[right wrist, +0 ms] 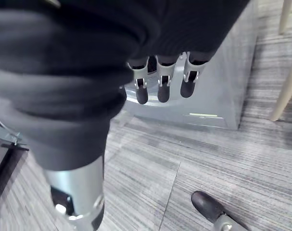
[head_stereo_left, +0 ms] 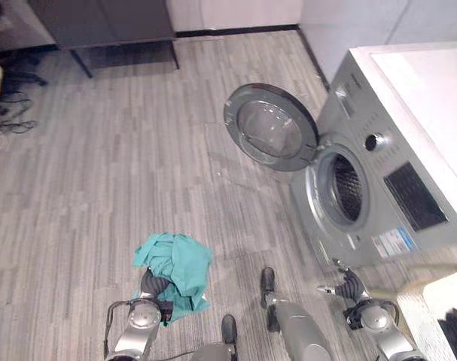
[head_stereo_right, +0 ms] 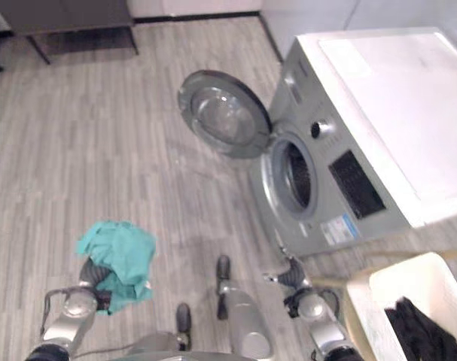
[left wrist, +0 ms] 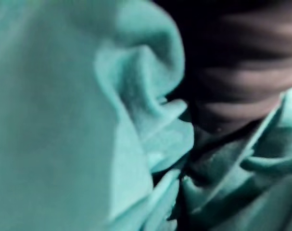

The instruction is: Grab the laundry basket,head to the washer,open it,put in the laundry and shut it.

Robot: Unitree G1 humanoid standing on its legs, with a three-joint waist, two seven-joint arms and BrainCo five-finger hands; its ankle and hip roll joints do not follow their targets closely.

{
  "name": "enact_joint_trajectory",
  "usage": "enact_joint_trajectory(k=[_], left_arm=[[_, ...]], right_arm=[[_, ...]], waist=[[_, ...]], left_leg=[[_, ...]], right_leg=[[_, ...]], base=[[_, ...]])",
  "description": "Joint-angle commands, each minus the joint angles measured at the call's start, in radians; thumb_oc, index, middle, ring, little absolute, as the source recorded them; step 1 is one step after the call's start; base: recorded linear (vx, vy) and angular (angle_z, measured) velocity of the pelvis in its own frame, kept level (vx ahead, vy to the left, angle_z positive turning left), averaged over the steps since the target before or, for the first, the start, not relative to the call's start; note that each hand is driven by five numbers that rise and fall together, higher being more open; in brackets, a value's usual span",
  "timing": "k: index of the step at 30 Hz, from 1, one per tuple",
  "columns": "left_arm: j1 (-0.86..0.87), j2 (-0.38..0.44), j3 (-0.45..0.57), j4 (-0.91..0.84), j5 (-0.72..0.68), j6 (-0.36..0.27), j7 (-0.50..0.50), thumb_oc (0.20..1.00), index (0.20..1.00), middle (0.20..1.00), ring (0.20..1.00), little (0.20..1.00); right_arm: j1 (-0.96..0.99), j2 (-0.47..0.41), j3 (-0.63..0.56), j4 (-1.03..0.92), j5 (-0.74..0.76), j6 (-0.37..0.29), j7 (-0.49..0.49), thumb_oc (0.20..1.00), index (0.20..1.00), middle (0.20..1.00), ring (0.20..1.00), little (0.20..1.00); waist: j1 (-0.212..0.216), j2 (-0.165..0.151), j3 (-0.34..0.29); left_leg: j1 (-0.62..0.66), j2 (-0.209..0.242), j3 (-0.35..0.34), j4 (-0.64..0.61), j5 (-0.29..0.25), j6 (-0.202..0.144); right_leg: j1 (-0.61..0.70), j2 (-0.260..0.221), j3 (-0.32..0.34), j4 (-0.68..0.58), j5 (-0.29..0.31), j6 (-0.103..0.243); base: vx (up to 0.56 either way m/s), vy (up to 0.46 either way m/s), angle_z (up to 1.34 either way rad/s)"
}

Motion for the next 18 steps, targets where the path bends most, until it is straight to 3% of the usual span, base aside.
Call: enact_joint_trajectory(k=[1, 2, 3, 4, 7, 9, 11, 12, 13, 15, 16, 18], left_arm=[[0.013, 0.018, 0.018, -0.083, 0.016, -0.031, -0.02, 0.2, 0.2, 0.2, 0.2, 0.2], [0.006, 0.011, 0.004, -0.085, 0.016, -0.033, -0.024, 0.2, 0.2, 0.2, 0.2, 0.2], [0.005, 0.012, 0.004, -0.085, 0.016, -0.033, -0.024, 0.2, 0.2, 0.2, 0.2, 0.2], [-0.007, 0.007, -0.012, -0.078, 0.015, -0.029, -0.026, 0.2, 0.2, 0.2, 0.2, 0.2], [-0.011, 0.009, -0.021, -0.075, 0.02, -0.027, -0.03, 0.2, 0.2, 0.2, 0.2, 0.2], [-0.002, 0.015, -0.028, -0.074, 0.039, -0.021, -0.034, 0.2, 0.2, 0.2, 0.2, 0.2], [-0.001, 0.018, -0.031, -0.072, 0.046, -0.021, -0.032, 0.2, 0.2, 0.2, 0.2, 0.2], [-0.001, 0.018, -0.031, -0.072, 0.046, -0.021, -0.032, 0.2, 0.2, 0.2, 0.2, 0.2], [0.008, 0.02, -0.034, -0.083, 0.048, -0.022, -0.033, 0.2, 0.2, 0.2, 0.2, 0.2], [0.012, 0.021, -0.037, -0.089, 0.048, -0.021, -0.034, 0.2, 0.2, 0.2, 0.2, 0.2], [0.014, 0.027, -0.039, -0.105, 0.045, -0.023, -0.035, 0.2, 0.2, 0.2, 0.2, 0.2], [0.013, 0.03, -0.041, -0.105, 0.044, -0.021, -0.037, 0.2, 0.2, 0.2, 0.2, 0.2]], right_arm=[[-0.01, -0.036, -0.02, -0.025, 0.01, -0.029, 0.003, 1.0, 1.0, 1.0, 1.0, 1.0], [-0.019, -0.045, -0.024, -0.016, 0.023, -0.027, 0.002, 1.0, 1.0, 1.0, 1.0, 1.0], [-0.019, -0.045, -0.024, -0.016, 0.023, -0.027, 0.002, 1.0, 1.0, 1.0, 1.0, 1.0], [-0.021, -0.05, -0.028, -0.004, 0.034, -0.023, -0.001, 1.0, 1.0, 1.0, 1.0, 1.0], [-0.025, -0.054, -0.027, 0.004, 0.039, -0.022, -0.001, 1.0, 1.0, 1.0, 1.0, 1.0], [-0.018, -0.059, -0.033, 0.01, 0.036, -0.022, -0.005, 1.0, 1.0, 1.0, 1.0, 1.0], [-0.015, -0.056, -0.037, 0.018, 0.035, -0.022, -0.012, 1.0, 1.0, 1.0, 1.0, 1.0], [-0.015, -0.056, -0.037, 0.018, 0.035, -0.022, -0.012, 1.0, 1.0, 1.0, 1.0, 1.0], [-0.01, -0.054, -0.039, 0.031, 0.022, -0.025, -0.018, 1.0, 1.0, 1.0, 1.0, 1.0], [-0.01, -0.055, -0.037, 0.037, 0.015, -0.024, -0.019, 1.0, 1.0, 1.0, 1.0, 1.0], [-0.016, -0.06, -0.039, 0.045, 0.011, -0.025, -0.022, 1.0, 1.0, 1.0, 1.0, 1.0], [-0.016, -0.059, -0.04, 0.043, 0.005, -0.023, -0.02, 1.0, 1.0, 1.0, 1.0, 1.0]], waist=[[-0.011, -0.015, -0.03], [-0.007, -0.022, -0.018], [-0.009, -0.024, -0.021], [-0.002, -0.034, -0.011], [0.007, -0.044, -0.012], [0.017, -0.041, -0.018], [0.027, -0.035, -0.016], [0.027, -0.035, -0.015], [0.043, -0.03, -0.02], [0.049, -0.029, -0.023], [0.058, -0.036, -0.023], [0.061, -0.03, -0.03]], left_leg=[[-0.068, 0.018, 0.101, 0.214, -0.091, -0.043], [-0.13, 0.065, 0.127, 0.375, -0.047, -0.064], [-0.134, 0.063, 0.127, 0.374, -0.043, -0.064], [-0.192, 0.09, 0.149, 0.428, -0.034, -0.058], [-0.245, 0.095, 0.154, 0.394, -0.049, -0.048], [-0.284, 0.106, 0.136, 0.282, 0.005, -0.056], [-0.323, 0.114, 0.106, 0.194, 0.094, -0.08], [-0.32, 0.113, 0.107, 0.191, 0.096, -0.08], [-0.344, 0.124, 0.019, 0.057, 0.161, -0.1], [-0.353, 0.13, -0.017, 0.032, 0.172, -0.106], [-0.375, 0.129, -0.101, 0.035, 0.175, -0.116], [-0.372, 0.134, -0.119, 0.039, 0.182, -0.117]], right_leg=[[0.131, 0.0, 0.005, -0.04, -0.148, 0.046], [0.183, 0.001, -0.004, -0.059, -0.164, 0.023], [0.18, -0.001, -0.004, -0.061, -0.161, 0.022], [0.223, -0.006, -0.01, -0.076, -0.182, 0.008], [0.252, -0.012, -0.011, -0.087, -0.199, 0.01], [0.282, -0.003, 0.005, -0.084, -0.228, 0.011], [0.308, 0.013, 0.021, -0.076, -0.254, 0.009], [0.308, 0.013, 0.022, -0.076, -0.255, 0.009], [0.354, 0.026, 0.071, -0.064, -0.291, 0.014], [0.36, 0.028, 0.094, -0.051, -0.3, 0.014], [0.386, 0.024, 0.151, -0.025, -0.32, 0.017], [0.387, 0.024, 0.169, -0.019, -0.322, 0.019]], base=[[0.31, -0.247, 0.64], [0.14, -0.119, 0.47], [0.27, -0.198, 0.42], [0.19, -0.112, 0.11], [0.21, -0.05, -0.05], [0.3, 0.048, -0.15], [0.24, 0.07, -0.25], [0.45, 0.215, -0.5], [0.34, 0.176, -0.5], [0.43, 0.257, -0.81], [0.48, 0.331, -1.03], [0.29, 0.223, -1.08]])
